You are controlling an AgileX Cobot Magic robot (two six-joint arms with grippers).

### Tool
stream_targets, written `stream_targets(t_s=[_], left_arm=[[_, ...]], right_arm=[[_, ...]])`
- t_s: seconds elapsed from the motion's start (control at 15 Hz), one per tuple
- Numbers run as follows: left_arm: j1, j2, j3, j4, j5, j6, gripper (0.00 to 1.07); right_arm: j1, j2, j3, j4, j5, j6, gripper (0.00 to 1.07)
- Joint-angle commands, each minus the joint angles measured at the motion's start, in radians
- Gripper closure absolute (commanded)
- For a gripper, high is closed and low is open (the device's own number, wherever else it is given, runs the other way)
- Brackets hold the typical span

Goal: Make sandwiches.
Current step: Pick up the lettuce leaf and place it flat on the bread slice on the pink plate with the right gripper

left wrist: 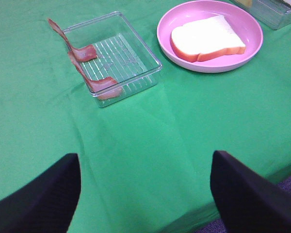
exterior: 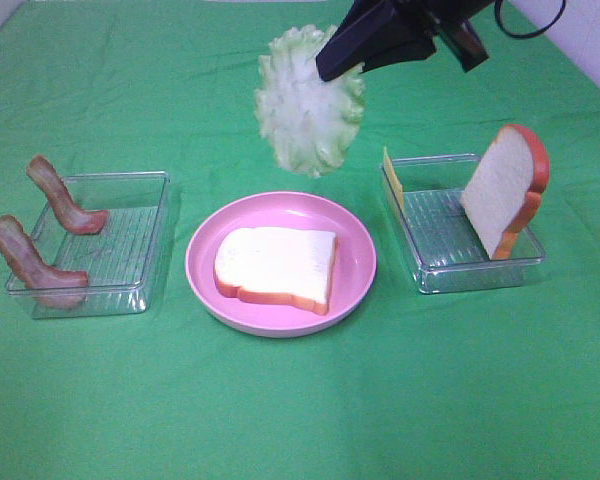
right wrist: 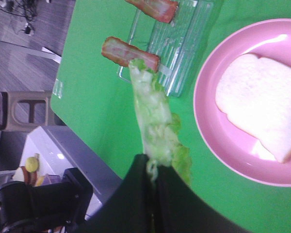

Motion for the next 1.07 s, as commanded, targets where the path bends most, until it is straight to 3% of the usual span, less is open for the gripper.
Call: stream_targets(t_s=[0.07,0.53,0.87,1.07], left_arm=[[-0.006,-0.006,0.001,-0.006,-0.011,0.001,0.35],[-0.006,-0.006,0.001,-0.006,-0.011,0.001,0.35],[-0.006,-0.006,0.001,-0.006,-0.011,0.001,0.35],[-0.006,-0.006,0.001,-0.006,-0.011,0.001,0.35]], right_arm=[[0.025,0.051,0.051,0.096,-0.049,-0.095,1.07],[0.201,0.263,0.046,0.164,-0.317,-0.105,1.07],[0.199,0.394,0.046,0.316,-0.335,-0.174,1.07],[0.167,0.365,0.046,0.167,-0.403,-0.090,1.07]])
